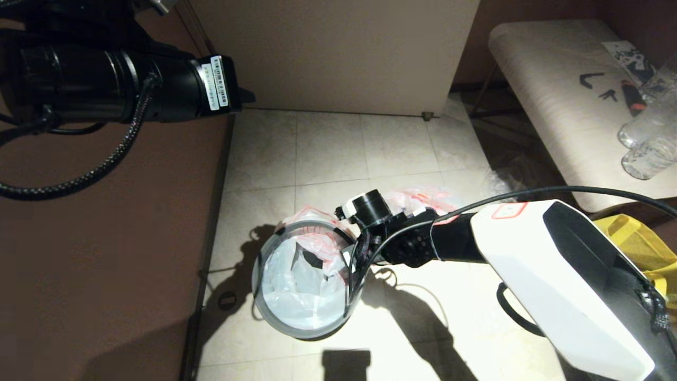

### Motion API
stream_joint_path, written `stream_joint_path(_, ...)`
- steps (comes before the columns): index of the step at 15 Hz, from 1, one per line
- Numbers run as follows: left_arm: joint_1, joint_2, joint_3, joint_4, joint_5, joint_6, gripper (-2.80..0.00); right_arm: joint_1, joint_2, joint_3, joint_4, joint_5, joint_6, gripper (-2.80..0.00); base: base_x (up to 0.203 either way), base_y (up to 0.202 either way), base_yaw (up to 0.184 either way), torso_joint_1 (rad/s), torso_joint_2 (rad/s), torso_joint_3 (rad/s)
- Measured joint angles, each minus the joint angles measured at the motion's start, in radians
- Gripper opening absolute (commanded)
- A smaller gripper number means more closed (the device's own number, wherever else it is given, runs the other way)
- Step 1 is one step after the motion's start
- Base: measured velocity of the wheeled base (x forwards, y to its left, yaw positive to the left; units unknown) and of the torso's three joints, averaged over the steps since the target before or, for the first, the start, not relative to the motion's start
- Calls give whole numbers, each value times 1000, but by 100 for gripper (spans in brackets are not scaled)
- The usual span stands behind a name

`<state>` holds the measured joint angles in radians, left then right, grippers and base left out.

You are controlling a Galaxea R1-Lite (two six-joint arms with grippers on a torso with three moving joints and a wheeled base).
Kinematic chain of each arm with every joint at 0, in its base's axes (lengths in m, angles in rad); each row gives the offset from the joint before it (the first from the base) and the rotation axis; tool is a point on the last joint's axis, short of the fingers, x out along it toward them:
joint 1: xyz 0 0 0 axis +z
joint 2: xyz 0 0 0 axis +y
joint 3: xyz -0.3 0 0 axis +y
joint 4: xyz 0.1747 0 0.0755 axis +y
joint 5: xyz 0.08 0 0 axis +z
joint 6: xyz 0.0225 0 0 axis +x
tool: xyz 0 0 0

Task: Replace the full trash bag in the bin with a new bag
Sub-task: Place the trash can ring on the trash can

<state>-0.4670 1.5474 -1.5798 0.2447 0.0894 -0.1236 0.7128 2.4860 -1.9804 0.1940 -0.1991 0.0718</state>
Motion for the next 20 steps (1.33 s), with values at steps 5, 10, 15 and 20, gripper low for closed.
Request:
stream_joint_path(5,-1,0,-2,-1,0,-1,-280,-24,17,0,-45,-1,-15,-280,0,0,0,0,0,0)
stream_joint_path(10,1,0,-2,-2,0,-1,-280,-31,38,0,-115,0,-21,-280,0,0,0,0,0,0)
stream_joint_path(15,0,1,-2,-2,0,-1,-280,-35,67,0,-141,-1,-51,-280,0,0,0,0,0,0)
stream_joint_path(20,-1,2,-3,-2,-3,-2,-280,-38,91,0,-194,-8,-101,-280,0,0,0,0,0,0)
